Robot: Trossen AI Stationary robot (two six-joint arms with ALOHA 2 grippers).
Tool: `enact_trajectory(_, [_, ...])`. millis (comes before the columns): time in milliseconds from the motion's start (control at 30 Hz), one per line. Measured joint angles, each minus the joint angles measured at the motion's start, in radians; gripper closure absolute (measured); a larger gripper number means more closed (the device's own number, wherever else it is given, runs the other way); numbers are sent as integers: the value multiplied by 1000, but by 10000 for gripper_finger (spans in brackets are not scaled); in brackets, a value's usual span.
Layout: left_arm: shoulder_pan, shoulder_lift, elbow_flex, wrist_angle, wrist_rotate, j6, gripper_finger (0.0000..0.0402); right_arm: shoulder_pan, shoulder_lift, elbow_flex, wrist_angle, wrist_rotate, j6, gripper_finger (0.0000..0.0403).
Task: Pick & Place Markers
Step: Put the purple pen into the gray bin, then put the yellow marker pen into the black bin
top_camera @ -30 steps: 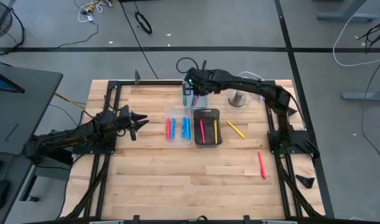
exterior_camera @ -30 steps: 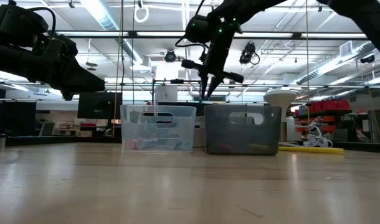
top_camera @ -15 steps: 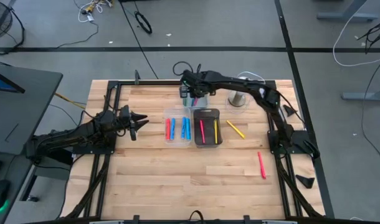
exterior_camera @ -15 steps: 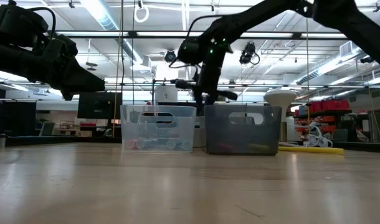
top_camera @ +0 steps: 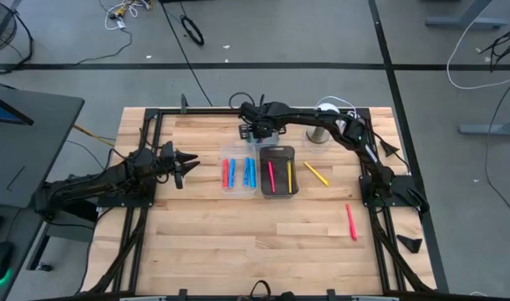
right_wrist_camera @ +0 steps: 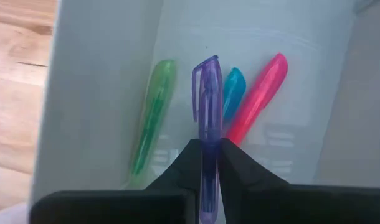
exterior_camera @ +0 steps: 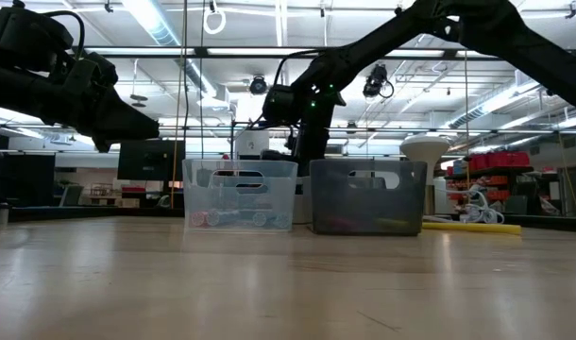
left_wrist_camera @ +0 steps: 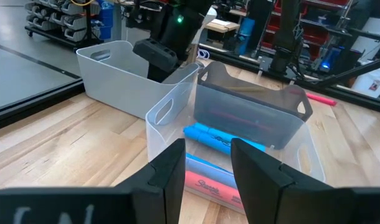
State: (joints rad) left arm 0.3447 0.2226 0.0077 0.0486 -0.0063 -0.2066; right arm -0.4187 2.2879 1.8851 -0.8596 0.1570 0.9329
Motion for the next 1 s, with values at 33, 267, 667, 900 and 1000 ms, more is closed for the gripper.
enact_trajectory(33, [0, 0, 0, 0, 0, 0, 266, -1, 0, 0, -1, -4, 0, 373])
enact_trajectory(267, [0, 0, 0, 0, 0, 0, 266, -1, 0, 0, -1, -42, -11, 343])
enact_trajectory(667, [0, 0, 0, 0, 0, 0, 266, -6, -22, 0, 7, -52, -78, 243])
enact_trajectory(900, [0, 0, 0, 0, 0, 0, 266, -16, -25, 0, -4, -73, -78, 217])
enact_trajectory(1000, [0, 0, 0, 0, 0, 0, 266, -19, -45, -1, -24, -72, -81, 218])
